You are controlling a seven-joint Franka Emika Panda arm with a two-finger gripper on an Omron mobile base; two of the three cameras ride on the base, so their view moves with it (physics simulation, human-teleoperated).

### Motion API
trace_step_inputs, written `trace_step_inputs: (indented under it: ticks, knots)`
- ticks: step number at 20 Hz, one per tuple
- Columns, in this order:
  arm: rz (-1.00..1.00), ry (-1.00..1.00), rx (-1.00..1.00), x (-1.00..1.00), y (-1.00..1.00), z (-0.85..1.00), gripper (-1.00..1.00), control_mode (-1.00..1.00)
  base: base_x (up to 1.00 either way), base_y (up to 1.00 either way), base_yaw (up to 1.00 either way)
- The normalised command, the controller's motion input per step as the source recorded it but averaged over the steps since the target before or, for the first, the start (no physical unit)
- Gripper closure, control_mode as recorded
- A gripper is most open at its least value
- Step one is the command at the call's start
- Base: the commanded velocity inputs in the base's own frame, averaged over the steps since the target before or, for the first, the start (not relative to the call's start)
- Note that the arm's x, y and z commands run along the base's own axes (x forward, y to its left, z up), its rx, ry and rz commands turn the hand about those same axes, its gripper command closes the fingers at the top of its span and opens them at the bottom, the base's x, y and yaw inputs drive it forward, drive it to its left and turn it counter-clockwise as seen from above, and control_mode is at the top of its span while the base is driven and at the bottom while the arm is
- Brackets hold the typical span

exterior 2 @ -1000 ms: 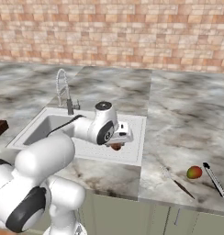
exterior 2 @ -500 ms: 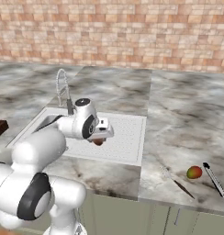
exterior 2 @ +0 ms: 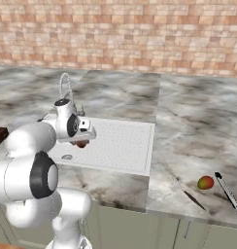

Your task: Pick up all produce items and place them in the sink. Turn on the sink faucet to wash them. Then turn the sink off and put them in the tray.

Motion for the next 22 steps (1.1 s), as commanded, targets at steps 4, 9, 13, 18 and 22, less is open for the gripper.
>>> trace_step_inputs:
  ticks: [4, 9, 13, 18, 22]
  knots:
    - [0.0, -0.01, 0.0, -0.02, 0.97, 0.01, 1.0, -1.0, 0.0, 0.0, 0.0]
    - [0.0, -0.01, 0.0, -0.03, 0.77, 0.0, 1.0, -1.0, 0.0, 0.0, 0.0]
    - [0.0, 0.04, 0.0, 0.03, 0.42, 0.0, 1.0, -1.0, 0.0, 0.0, 0.0]
    - [-0.01, 0.01, 0.0, 0.07, 0.35, 0.0, 1.0, -1.0, 0.0, 0.0, 0.0]
    - [-0.03, 0.0, 0.0, 0.16, 0.28, -0.05, 1.0, -1.0, 0.0, 0.0, 0.0]
